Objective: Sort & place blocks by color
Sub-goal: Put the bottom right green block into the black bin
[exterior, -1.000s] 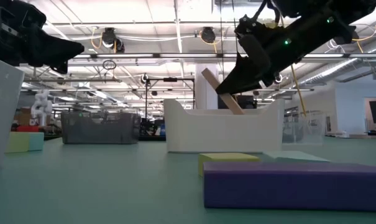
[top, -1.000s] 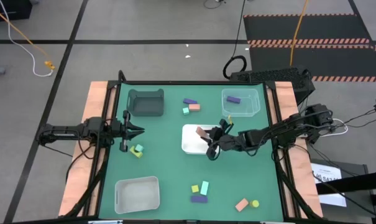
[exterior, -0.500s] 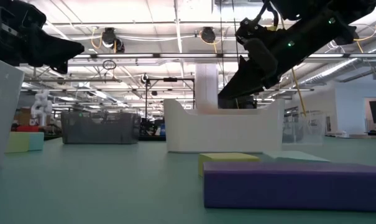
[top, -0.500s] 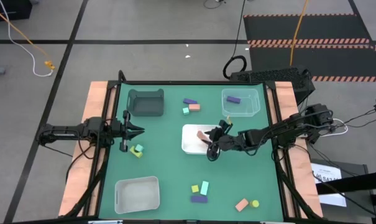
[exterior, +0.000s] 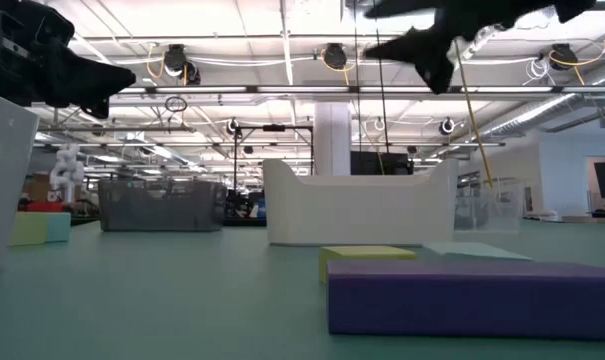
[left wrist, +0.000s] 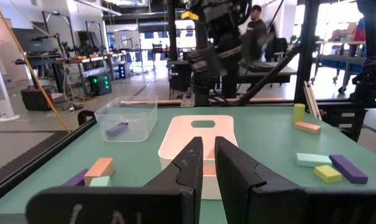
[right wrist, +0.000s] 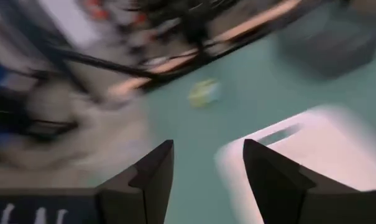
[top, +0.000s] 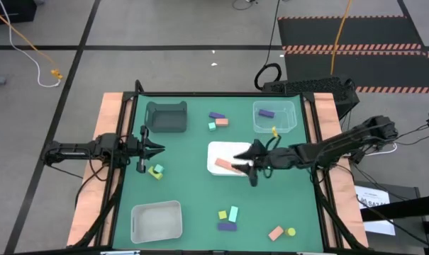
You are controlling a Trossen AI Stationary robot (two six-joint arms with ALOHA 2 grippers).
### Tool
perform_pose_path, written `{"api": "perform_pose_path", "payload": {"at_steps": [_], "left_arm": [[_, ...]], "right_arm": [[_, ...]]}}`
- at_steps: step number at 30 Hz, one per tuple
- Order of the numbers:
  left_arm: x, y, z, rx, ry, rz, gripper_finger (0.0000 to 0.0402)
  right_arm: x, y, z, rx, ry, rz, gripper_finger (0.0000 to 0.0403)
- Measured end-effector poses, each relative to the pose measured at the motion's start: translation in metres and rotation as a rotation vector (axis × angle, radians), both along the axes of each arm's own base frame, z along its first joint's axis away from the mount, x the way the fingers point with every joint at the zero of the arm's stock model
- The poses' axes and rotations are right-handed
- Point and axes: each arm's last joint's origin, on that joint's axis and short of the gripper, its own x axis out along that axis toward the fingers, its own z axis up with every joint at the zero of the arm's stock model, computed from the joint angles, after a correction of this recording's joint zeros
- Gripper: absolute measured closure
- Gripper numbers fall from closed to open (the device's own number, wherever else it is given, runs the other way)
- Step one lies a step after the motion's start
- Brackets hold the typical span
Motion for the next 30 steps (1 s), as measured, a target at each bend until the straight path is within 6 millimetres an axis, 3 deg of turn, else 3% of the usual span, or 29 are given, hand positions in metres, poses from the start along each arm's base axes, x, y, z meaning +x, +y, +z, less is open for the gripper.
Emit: {"api": "perform_pose_path", "payload": {"at_steps": [6, 14, 19, 30], "left_arm": [[0.0, 0.0, 0.0, 0.0, 0.0, 0.0, 0.0355], [0.0, 0.0, 0.0, 0.0, 0.0, 0.0, 0.0355], [0.0, 0.0, 0.0, 0.0, -0.001, 0.0, 0.0355], [0.0, 0.0, 0.0, 0.0, 0.0, 0.0, 0.0355]], "right_arm": [[-0.016, 0.04, 0.005, 0.578, 0.12, 0.223, 0.0231], [-0.053, 0.087, -0.015, 1.032, 0.607, 0.123, 0.0246], [-0.066, 0.096, -0.021, 1.045, 0.718, 0.078, 0.0255], [-0.075, 0.089, -0.036, 0.865, 0.806, -0.005, 0.0264]]}}
